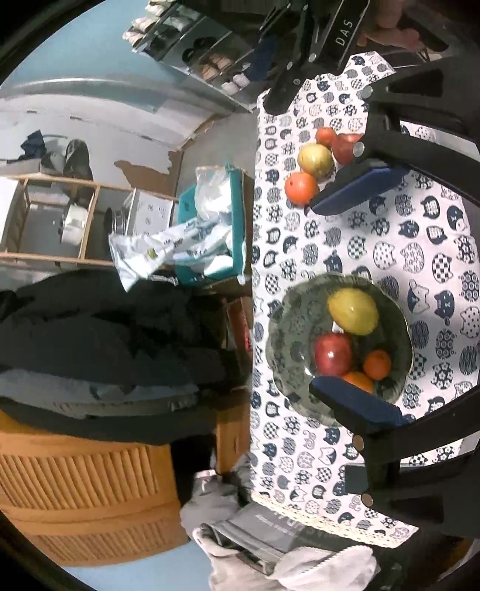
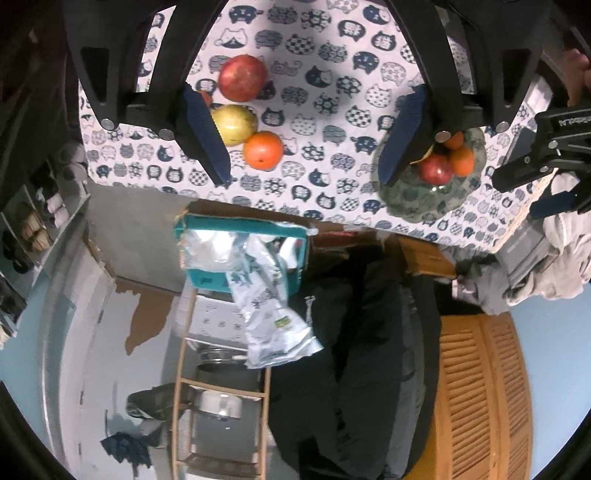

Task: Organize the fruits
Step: 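Move both grippers back toward the remaining fruit on the cloth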

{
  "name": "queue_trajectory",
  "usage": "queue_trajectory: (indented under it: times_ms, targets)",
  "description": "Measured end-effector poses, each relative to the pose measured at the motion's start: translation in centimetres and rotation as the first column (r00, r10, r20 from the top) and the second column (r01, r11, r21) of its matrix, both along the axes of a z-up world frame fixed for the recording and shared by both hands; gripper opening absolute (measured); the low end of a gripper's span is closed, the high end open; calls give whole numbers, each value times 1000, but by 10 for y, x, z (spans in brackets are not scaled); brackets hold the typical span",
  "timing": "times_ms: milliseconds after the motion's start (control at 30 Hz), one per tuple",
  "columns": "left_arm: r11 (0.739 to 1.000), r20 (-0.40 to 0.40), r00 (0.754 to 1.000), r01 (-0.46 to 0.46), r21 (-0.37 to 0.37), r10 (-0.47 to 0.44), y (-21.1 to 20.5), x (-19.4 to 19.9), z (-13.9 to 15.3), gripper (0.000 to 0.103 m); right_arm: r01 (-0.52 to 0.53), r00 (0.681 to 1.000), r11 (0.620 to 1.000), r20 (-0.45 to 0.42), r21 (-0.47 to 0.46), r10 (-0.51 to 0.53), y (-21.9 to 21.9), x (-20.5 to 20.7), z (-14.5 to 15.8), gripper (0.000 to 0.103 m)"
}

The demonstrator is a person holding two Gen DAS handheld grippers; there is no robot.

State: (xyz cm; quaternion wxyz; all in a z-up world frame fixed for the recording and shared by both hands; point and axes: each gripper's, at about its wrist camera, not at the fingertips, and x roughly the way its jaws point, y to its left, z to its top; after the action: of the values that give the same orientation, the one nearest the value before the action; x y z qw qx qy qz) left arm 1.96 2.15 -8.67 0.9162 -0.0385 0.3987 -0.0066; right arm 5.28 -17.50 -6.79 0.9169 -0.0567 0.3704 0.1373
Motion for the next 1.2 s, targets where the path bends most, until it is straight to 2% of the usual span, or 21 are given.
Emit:
queue_trajectory:
  times_ms: [133, 400, 600, 800, 1000, 1200]
  targets:
    - [999, 6, 1000, 30, 19, -30, -18, 2, 3, 94, 37, 999, 999, 15, -5, -37, -19, -4, 2, 87]
    - [995, -22, 996, 88, 35, -88, -54, 10, -2, 94, 105, 994, 994, 1, -25, -105, -62, -10, -5, 87]
    - [992, -55, 991, 122, 10, -122, -76, 17, -8, 94, 162, 987, 986, -11, -28, -163, -94, -14, -10, 87]
    - [988, -74, 985, 154, 17, -153, -102, 23, -14, 94, 202, 979, 979, -24, -22, -203, -120, -17, -15, 87]
    - [981, -113, 975, 194, 14, -191, -128, 31, -28, 94, 237, 971, 970, -32, -57, -239, -140, -16, -26, 87]
    - [973, -161, 962, 227, 36, -219, -152, 39, -54, 94, 263, 959, 962, -91, -67, -269, -157, -8, -49, 87]
